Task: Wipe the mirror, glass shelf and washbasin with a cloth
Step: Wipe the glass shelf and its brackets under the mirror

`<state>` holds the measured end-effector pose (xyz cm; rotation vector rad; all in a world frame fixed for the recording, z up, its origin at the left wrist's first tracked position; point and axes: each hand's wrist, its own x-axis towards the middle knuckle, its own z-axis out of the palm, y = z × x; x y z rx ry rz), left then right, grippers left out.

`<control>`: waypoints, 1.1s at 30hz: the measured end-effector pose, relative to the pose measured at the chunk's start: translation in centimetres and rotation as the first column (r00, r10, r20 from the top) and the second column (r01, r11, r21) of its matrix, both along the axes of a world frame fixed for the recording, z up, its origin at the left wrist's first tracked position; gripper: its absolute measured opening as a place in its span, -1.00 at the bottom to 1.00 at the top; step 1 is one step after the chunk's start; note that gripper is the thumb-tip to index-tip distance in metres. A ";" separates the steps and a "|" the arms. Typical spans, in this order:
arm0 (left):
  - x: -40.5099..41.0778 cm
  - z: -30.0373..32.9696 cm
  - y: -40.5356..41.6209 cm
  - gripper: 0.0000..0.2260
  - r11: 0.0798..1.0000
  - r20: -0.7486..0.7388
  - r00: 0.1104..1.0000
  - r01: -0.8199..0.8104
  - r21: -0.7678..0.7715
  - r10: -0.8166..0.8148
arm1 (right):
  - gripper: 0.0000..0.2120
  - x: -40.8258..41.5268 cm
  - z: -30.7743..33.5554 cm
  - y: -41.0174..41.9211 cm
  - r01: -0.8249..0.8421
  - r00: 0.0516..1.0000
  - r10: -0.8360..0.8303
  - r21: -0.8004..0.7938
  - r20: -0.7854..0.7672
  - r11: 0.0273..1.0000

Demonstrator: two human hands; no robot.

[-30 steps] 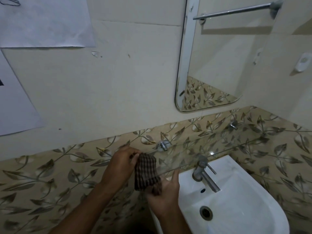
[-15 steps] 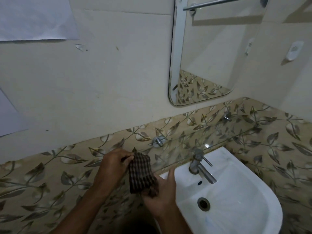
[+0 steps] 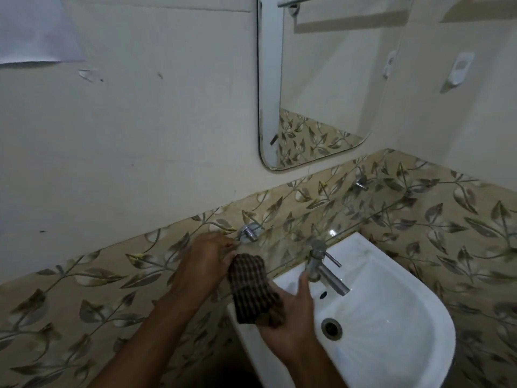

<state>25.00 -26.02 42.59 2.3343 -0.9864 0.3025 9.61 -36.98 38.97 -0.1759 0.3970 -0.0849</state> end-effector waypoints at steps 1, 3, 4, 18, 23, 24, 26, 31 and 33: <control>0.1 0.0 -0.4 -0.82 1.000 0.001 1.000 0.014 0.010 -0.014 | -0.06 -0.5 -0.2 -1.2 0.042 0.999 -0.042 -0.015 -0.017 0.999; 0.5 0.0 -1.1 -0.89 0.998 -0.007 0.999 0.051 0.022 -0.051 | -0.09 -0.6 -0.6 -4.0 0.162 0.984 -0.164 -0.036 -0.064 0.986; 0.5 0.0 -1.4 -0.90 0.998 -0.010 0.998 0.062 0.023 -0.062 | -0.10 -0.5 -0.4 -5.3 0.209 0.974 -0.211 -0.043 -0.077 0.977; 0.4 0.1 -7.8 -0.92 0.994 0.010 0.994 0.113 -0.008 -0.113 | -0.09 -0.6 0.2 -10.9 0.304 0.952 -0.306 -0.083 -0.006 0.949; 0.7 -0.3 -9.4 -0.91 0.993 0.034 0.993 0.117 -0.021 -0.117 | -0.11 0.9 1.3 -10.3 0.217 0.973 -0.225 -0.117 -0.057 0.969; 0.4 -0.2 -9.8 -0.92 0.992 0.058 0.990 0.128 0.002 -0.128 | -0.10 0.2 1.2 -10.0 0.193 0.979 -0.200 -0.115 -0.049 0.974; 0.0 -0.2 -10.7 -0.91 0.990 0.082 0.987 0.139 0.033 -0.141 | -0.07 -1.1 0.5 -10.6 0.193 0.980 -0.199 -0.128 -0.030 0.973; -0.5 -0.2 -13.5 -0.95 0.984 0.043 0.983 0.178 0.030 -0.180 | -0.14 -0.6 0.5 -15.8 0.405 0.913 -0.406 -0.046 -0.020 0.913; -0.8 -0.4 -15.0 -0.95 0.980 0.026 0.981 0.188 0.067 -0.190 | -0.17 1.0 1.1 -16.3 0.413 0.909 -0.415 -0.046 -0.043 0.909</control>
